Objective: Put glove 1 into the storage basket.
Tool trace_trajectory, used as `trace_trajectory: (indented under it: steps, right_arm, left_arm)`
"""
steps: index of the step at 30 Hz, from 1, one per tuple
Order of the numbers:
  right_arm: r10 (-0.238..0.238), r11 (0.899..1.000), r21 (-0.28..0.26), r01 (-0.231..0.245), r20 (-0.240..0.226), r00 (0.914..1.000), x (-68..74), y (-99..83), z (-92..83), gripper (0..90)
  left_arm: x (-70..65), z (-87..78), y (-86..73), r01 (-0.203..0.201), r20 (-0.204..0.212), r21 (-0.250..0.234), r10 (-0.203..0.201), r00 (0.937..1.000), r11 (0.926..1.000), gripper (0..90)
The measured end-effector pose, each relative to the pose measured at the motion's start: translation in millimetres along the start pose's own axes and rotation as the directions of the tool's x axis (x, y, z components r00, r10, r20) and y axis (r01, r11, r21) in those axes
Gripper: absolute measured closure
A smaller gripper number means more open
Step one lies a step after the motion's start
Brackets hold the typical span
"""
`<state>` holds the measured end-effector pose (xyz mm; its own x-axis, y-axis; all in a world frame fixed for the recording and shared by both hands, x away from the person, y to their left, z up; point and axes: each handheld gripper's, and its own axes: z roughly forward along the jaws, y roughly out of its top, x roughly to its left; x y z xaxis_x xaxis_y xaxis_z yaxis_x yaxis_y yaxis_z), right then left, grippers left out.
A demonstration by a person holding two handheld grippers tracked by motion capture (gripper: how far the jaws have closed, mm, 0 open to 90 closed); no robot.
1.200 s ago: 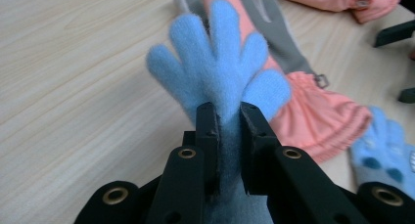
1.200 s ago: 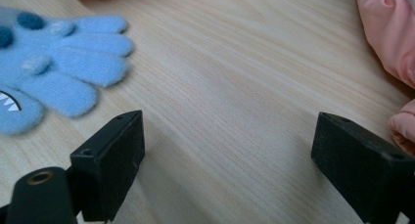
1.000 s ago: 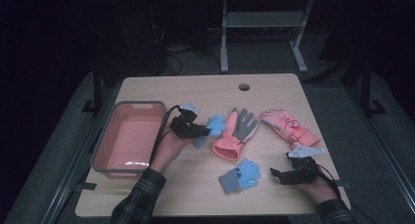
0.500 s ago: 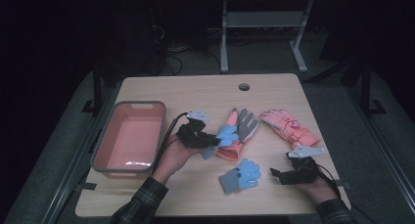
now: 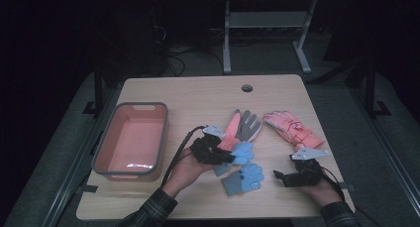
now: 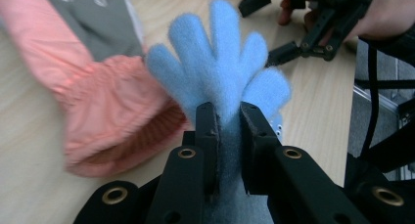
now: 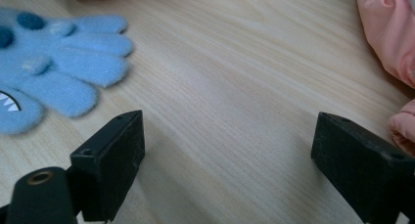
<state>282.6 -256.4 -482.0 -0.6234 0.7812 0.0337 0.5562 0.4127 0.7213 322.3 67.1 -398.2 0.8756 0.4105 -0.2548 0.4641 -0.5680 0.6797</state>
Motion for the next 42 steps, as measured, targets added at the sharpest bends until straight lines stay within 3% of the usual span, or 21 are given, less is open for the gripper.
trace_trajectory:
  steps: [7, 11, 26, 30, 35, 40, 42]
  right_arm:
    - [0.001, 1.000, 0.000, -0.001, 0.000, 1.0000, 0.1, 0.0, 0.0, 12.3]
    - [0.000, 1.000, 0.000, 0.000, 0.000, 1.0000, 0.0, 0.0, 0.0, 12.3]
    - [-0.002, 1.000, 0.000, 0.002, 0.000, 1.0000, -0.1, -0.1, 0.0, 12.3]
    - [-0.001, 1.000, 0.000, 0.001, 0.000, 1.0000, -0.1, 0.0, 0.0, 12.3]
    - [0.000, 1.000, 0.000, 0.000, 0.000, 1.0000, 0.0, 0.0, 0.0, 12.3]
    - [0.000, 1.000, 0.000, 0.000, 0.000, 1.0000, -0.1, 0.0, 0.0, 12.3]
    - [0.000, 1.000, 0.000, 0.000, 0.000, 1.0000, -0.1, 0.0, 0.0, 12.3]
  left_arm:
    - [-15.5, 21.4, -5.7, -0.011, 0.027, 0.047, 0.009, 0.9996, 0.9988, 79.6]
    - [-21.6, 32.8, -7.5, -0.009, 0.021, 0.074, 0.007, 0.9998, 0.9972, 79.5]
    - [-29.2, 54.2, -14.2, -0.010, 0.001, 0.128, 0.010, 0.9999, 0.9917, 76.1]
    - [-30.0, 55.4, -14.7, -0.015, -0.002, 0.130, 0.015, 0.9999, 0.9914, 67.5]
    - [-29.8, 55.4, -13.8, -0.020, -0.017, 0.125, 0.023, 0.9996, 0.9920, 46.6]
    - [-31.2, 53.6, -14.2, -0.056, -0.019, 0.128, 0.059, 0.9981, 0.9901, 27.9]
    - [-32.3, 53.7, -15.6, -0.095, -0.027, 0.140, 0.099, 0.9947, 0.9856, 23.7]
